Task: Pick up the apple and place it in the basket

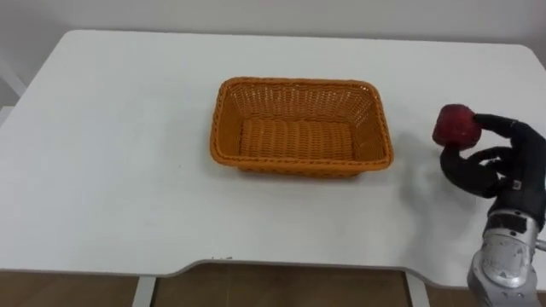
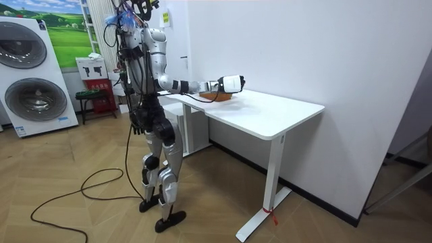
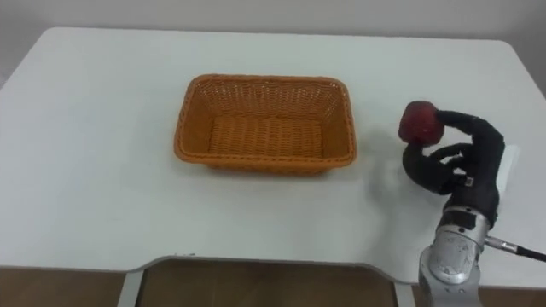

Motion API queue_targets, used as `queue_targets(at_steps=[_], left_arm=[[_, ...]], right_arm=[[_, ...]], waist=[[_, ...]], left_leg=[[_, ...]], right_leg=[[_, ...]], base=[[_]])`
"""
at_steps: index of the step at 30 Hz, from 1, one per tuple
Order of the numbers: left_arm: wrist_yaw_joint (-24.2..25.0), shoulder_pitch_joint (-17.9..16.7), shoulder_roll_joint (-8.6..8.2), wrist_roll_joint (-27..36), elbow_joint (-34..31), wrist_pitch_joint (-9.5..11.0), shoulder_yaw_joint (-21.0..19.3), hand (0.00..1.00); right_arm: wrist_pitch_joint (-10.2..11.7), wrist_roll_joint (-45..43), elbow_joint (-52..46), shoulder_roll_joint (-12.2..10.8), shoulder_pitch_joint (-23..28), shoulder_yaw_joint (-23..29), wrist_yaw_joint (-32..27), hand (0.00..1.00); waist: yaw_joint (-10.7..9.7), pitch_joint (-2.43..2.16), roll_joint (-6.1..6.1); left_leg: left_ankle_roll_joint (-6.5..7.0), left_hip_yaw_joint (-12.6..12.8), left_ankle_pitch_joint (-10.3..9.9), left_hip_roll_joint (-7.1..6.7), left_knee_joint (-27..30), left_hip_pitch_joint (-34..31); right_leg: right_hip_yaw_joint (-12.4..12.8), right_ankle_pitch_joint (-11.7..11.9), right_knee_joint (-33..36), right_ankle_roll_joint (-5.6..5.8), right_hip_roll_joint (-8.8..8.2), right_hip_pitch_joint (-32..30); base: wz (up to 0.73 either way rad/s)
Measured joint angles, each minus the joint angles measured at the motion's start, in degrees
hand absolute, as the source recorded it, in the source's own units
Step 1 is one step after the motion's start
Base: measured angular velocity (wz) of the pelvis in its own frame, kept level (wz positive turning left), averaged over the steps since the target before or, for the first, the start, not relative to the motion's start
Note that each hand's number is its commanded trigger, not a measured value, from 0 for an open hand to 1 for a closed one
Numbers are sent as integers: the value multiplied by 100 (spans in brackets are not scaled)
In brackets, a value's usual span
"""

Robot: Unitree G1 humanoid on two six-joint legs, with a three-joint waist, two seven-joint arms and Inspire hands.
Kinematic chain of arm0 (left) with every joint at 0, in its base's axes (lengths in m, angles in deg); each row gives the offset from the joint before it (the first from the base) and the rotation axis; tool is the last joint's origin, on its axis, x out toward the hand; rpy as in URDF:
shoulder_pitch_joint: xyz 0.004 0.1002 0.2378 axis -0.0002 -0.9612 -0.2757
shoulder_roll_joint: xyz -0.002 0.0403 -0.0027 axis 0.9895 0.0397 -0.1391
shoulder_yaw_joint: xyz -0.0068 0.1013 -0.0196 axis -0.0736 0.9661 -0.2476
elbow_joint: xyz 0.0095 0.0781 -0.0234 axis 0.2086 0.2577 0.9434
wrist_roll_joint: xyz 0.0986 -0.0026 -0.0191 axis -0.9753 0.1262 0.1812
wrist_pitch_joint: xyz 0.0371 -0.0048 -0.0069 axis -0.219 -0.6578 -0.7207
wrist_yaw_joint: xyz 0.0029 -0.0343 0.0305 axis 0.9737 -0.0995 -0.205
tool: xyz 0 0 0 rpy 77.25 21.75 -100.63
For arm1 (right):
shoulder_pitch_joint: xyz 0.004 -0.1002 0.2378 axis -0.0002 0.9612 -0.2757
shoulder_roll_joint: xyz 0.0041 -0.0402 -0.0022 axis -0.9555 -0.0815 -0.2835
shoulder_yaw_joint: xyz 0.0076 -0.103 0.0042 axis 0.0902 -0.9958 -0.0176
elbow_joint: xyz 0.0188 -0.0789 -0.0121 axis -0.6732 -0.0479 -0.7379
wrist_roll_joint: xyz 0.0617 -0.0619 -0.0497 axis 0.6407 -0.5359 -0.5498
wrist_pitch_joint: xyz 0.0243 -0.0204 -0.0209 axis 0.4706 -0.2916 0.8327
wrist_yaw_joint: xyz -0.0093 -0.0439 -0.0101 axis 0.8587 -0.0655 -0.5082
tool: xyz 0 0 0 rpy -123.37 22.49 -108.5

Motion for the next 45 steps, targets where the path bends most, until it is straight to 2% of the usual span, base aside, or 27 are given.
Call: queue_targets(at_steps=[6, 8, 10, 17, 18, 19, 20, 25, 32, 38, 45], left_arm=[[4, 10, -25, 0, -8, 1, 247, 0], [54, 48, -26, -1, -8, 2, 255, 0], [85, 75, -26, 0, -7, 3, 256, 0], [126, 125, -26, -14, -7, 14, 254, 0], [127, 126, -26, -12, -6, 14, 254, 0], [129, 125, -27, -12, 0, 12, 255, 0], [130, 126, -30, -11, -3, 12, 256, 0], [183, 124, -37, 42, 0, 13, 266, 0], [208, 139, -67, 80, -2, 17, 272, 0], [231, 199, -68, 238, 27, 19, 396, 0], [230, 212, -67, 253, 42, 20, 392, 0]], right_arm=[[-2, -176, -664, 17, -3, -29, 142, 100], [-2, -225, -866, 110, -3, -141, 186, 100], [-1, -358, -921, 172, -2, -243, 251, 100], [-7, -907, -938, 174, -6, -535, 559, 100], [-7, -909, -947, 175, -6, -575, 575, 72], [-8, -911, -966, 174, -4, -652, 635, 55], [-11, -911, -1014, 172, 1, -710, 716, 0], [-12, -1194, -1331, 168, -1, -890, 937, 0], [-12, -1204, -1428, 133, -3, -1194, 1406, 0], [-12, -1385, -1428, 128, -3, -1252, 1478, 0], [-12, -1556, -1427, 128, -3, -1251, 1477, 0]], waist=[[22, 10, 8], [40, 18, -7], [46, 18, -15], [103, 10, -12], [112, 10, -12], [129, 10, -10], [156, 11, -7], [241, 10, 4], [243, 17, -10], [274, 54, -48], [347, 58, -55]], left_leg=[[-1, -27, -1, 1, 24, -89], [-1, -30, -1, 0, 27, -90], [-1, -32, -1, 0, 26, -92], [-1, -23, -1, 3, 21, -166], [-1, -19, -1, 2, 19, -170], [0, -12, -1, 2, 19, -170], [0, -7, 0, 2, 18, -169], [-1, -16, 1, 6, 0, -168], [0, -51, 1, 1, 5, -168], [-1, -96, 0, 0, 19, -180], [-2, -91, 0, 1, 8, -189]], right_leg=[[1, 0, 18, -1, 7, -47], [-4, 1, 13, -2, 6, -47], [-8, 1, 13, -2, 5, -49], [-4, 2, 13, -4, 6, -172], [-1, 2, 12, -4, 7, -180], [8, 2, 7, -4, 8, -183], [16, 2, -1, -4, 8, -183], [25, 2, -7, -4, 12, -178], [1, 2, -4, -4, 2, -160], [-60, 2, 2, -4, 1, -129], [-63, 2, -3, -4, 5, -139]], base=[[1], [0], [0], [0], [-3], [-4], [-4], [0], [0], [4], [0]])
